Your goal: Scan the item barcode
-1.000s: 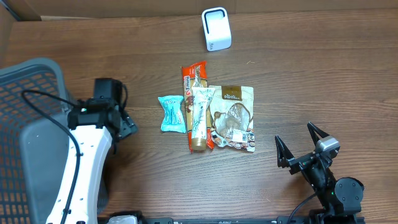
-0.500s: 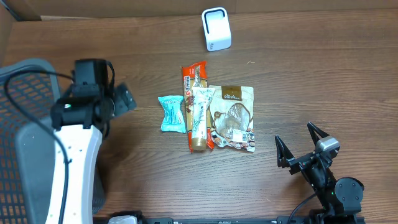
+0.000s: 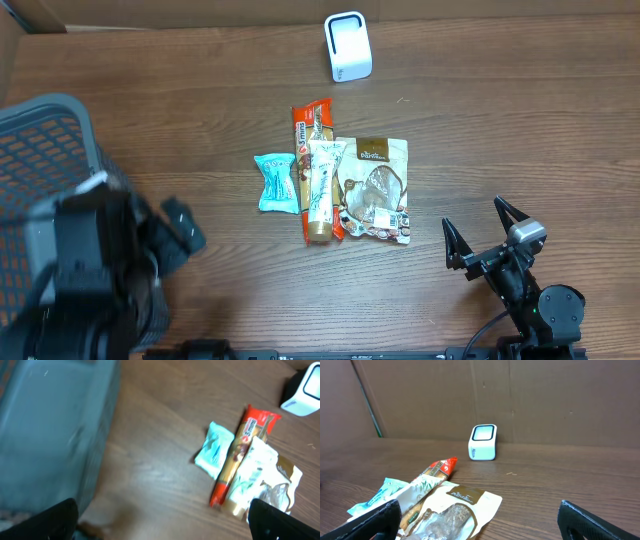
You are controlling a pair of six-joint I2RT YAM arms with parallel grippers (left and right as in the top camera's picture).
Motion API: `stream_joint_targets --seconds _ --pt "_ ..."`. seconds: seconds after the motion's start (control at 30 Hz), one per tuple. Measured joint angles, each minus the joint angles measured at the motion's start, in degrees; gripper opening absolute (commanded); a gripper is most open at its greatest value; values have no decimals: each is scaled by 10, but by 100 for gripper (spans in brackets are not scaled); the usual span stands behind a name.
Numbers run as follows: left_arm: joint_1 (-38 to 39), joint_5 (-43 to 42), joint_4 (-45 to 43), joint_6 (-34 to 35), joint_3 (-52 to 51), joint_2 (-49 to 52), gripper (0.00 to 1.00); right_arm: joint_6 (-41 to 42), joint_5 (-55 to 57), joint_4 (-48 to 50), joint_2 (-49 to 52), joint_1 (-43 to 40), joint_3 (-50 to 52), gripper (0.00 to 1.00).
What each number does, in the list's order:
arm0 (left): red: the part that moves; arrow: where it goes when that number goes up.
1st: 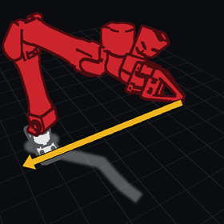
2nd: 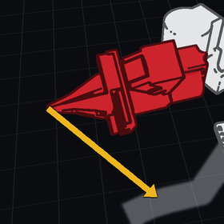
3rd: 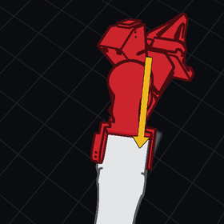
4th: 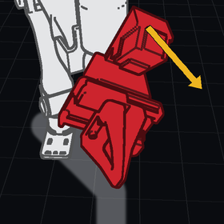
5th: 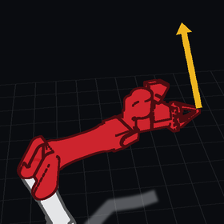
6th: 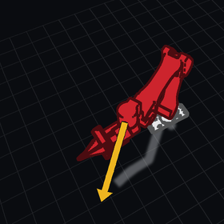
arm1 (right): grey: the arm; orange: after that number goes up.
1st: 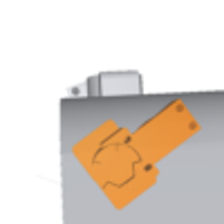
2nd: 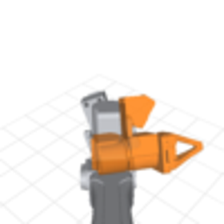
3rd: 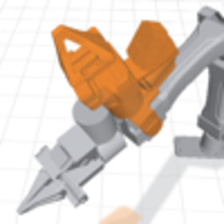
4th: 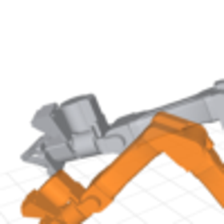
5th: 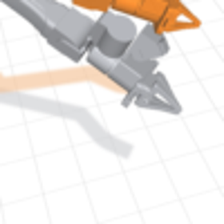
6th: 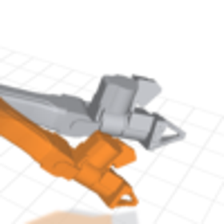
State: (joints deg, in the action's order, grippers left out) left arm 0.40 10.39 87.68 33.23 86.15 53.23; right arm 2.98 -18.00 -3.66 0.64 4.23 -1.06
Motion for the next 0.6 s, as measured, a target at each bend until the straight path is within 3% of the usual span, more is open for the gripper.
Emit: stream_joint_targets --seconds 0.27,0.6 --pt "0 -31 35 29 -36 -82 100 0 0 0 0 0 0 100" --pt "0 -93 75 13 -125 -99 97 0 0 0 0 0 0 100"
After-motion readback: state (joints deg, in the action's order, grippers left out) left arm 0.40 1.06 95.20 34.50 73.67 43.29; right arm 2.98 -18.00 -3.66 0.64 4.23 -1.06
